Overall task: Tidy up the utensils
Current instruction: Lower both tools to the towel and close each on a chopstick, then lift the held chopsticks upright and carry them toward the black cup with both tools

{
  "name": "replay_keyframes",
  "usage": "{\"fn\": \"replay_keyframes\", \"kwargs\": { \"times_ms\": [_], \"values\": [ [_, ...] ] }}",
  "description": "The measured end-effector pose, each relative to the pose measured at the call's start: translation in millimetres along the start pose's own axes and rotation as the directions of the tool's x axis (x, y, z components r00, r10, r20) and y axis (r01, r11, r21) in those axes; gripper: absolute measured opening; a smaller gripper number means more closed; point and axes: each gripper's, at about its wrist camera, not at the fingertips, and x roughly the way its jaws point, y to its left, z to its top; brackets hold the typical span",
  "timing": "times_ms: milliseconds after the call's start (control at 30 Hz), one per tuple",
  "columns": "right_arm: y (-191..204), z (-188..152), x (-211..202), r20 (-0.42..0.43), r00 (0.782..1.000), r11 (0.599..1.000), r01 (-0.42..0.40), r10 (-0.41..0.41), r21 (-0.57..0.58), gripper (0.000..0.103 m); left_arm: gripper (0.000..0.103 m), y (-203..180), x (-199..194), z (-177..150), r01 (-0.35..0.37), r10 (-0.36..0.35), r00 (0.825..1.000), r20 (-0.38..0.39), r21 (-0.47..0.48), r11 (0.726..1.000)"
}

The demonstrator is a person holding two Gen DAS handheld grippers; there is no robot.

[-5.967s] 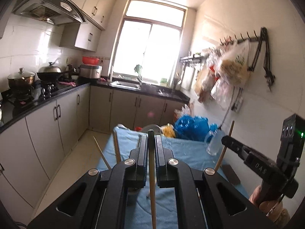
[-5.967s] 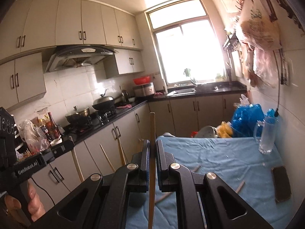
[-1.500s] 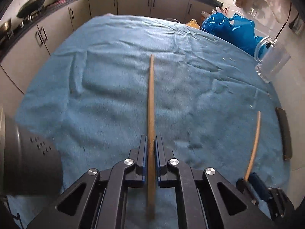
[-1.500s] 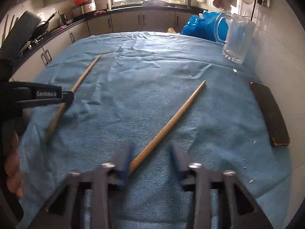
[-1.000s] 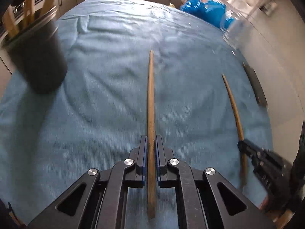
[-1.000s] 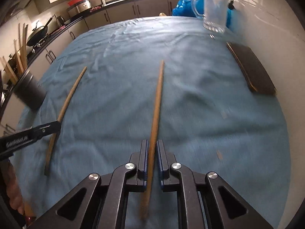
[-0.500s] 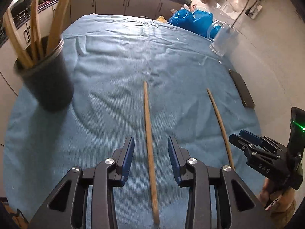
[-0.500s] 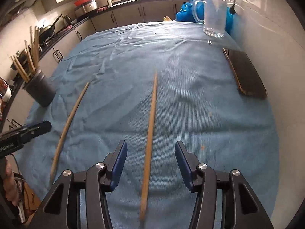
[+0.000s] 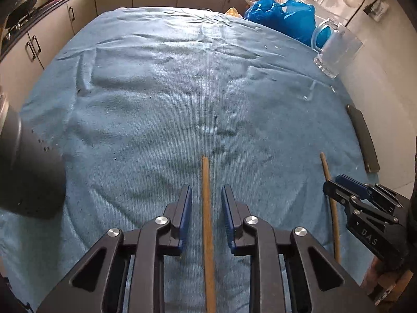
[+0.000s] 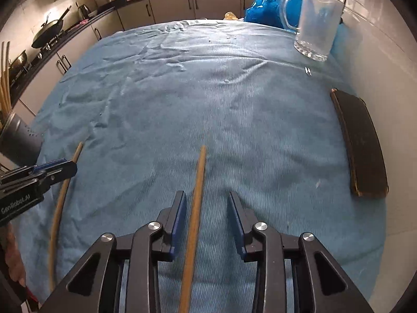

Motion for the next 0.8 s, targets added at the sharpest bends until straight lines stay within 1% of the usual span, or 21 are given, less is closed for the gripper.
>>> {"fn": "replay_keyframes", "kwargs": {
  "times_ms": [167, 300, 400, 433, 467, 500, 533, 600, 633, 733, 800],
  "values": [
    [3, 21, 10, -0.051, 0.998, 0.999, 0.029, -0.030, -0.031, 0.033, 0.022, -8, 4, 6, -0.027, 0.027, 1.000, 0.003, 0.022, 0.999],
    [6, 31, 15, -0.093, 0.995, 0.999, 0.030, -0.034, -0.039, 0.033, 0.023, -12, 5, 11, -0.037, 0.037, 0.999, 0.001, 0.036, 0.999],
    [7, 36, 16, -0.114, 0.993, 0.999, 0.018, -0.023, -0.046, 0.027, 0.025, -14, 7, 15, -0.028, 0.028, 1.000, -0.001, 0.026, 0.999],
    [7, 37, 17, -0.115, 0.993, 0.999, 0.014, -0.019, -0.044, 0.017, 0.025, -14, 8, 16, -0.024, 0.024, 1.000, -0.003, 0.025, 0.999],
    [7, 37, 17, -0.109, 0.994, 0.999, 0.015, -0.019, -0.040, 0.009, 0.023, -15, 8, 16, -0.019, 0.019, 1.000, -0.008, 0.034, 0.999],
    [6, 38, 17, -0.103, 0.995, 0.999, 0.011, -0.014, -0.036, 0.009, 0.007, -15, 9, 15, -0.012, 0.012, 1.000, -0.018, 0.040, 0.999],
    [5, 38, 17, -0.089, 0.996, 1.000, 0.007, -0.010, -0.029, 0.008, 0.005, -14, 7, 14, 0.004, -0.003, 1.000, -0.023, 0.038, 0.999],
    [3, 31, 13, -0.066, 0.997, 1.000, -0.027, 0.027, -0.001, 0.006, 0.005, -12, -3, 8, 0.003, -0.004, 1.000, 0.015, 0.037, 0.999],
    [2, 26, 9, -0.046, 0.996, 0.997, -0.070, 0.071, 0.027, 0.006, 0.005, -11, -12, 4, 0.004, -0.006, 0.999, 0.039, 0.037, 0.999],
    [7, 9, -12, 0.051, 0.991, 0.991, -0.128, 0.126, 0.049, 0.006, 0.005, -10, -39, -8, 0.038, -0.042, 0.994, 0.098, 0.042, 0.998],
    [11, 0, -27, 0.102, 0.984, 0.987, -0.155, 0.149, 0.048, 0.006, 0.005, -9, -60, -16, 0.061, -0.067, 0.987, 0.145, 0.049, 0.997]
  ]
}}
